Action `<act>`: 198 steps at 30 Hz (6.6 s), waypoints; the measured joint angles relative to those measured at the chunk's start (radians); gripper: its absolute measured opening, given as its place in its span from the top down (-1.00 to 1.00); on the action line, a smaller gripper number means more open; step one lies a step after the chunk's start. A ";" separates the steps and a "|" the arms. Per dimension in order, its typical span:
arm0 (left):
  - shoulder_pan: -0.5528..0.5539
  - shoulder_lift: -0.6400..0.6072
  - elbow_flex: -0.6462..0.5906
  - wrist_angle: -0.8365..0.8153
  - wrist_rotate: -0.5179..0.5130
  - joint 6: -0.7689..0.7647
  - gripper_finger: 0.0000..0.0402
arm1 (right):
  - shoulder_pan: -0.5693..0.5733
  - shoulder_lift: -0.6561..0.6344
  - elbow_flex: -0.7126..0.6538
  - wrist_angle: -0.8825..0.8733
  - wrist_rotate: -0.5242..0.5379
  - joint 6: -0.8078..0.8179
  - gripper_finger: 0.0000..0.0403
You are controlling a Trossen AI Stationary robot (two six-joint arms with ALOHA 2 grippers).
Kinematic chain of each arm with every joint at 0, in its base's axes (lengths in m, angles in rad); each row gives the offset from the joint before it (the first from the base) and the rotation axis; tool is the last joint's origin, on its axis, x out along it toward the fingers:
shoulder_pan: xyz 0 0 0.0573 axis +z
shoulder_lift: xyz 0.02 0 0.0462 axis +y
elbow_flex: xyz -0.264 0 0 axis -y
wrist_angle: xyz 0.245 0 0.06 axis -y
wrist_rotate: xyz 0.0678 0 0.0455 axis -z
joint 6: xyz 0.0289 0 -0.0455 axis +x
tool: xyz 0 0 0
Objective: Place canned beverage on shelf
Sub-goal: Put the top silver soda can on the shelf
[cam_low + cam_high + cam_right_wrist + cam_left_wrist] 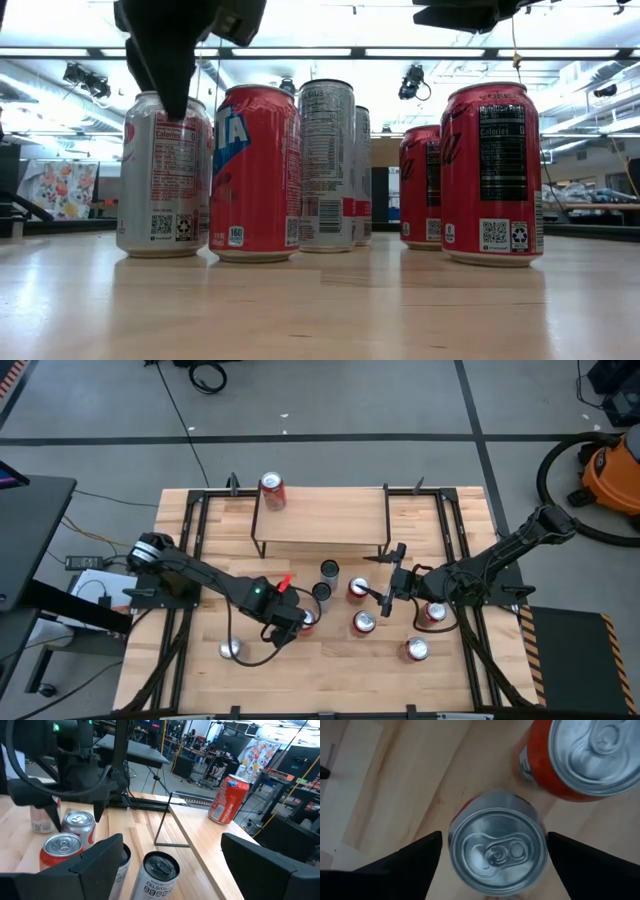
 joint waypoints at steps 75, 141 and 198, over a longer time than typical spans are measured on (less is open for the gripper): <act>0.775 0.230 0.896 -0.437 0.155 1.073 -0.55 | -0.073 0.000 -0.001 -0.063 -0.075 0.001 -0.73; 0.299 -0.503 -0.314 0.432 -0.648 0.766 -0.94 | -0.440 0.280 0.350 -0.182 -0.340 0.000 -0.73; 0.443 -0.519 -0.457 0.873 -0.672 1.056 -0.93 | -0.801 0.476 0.510 -0.189 -0.819 -0.103 -0.73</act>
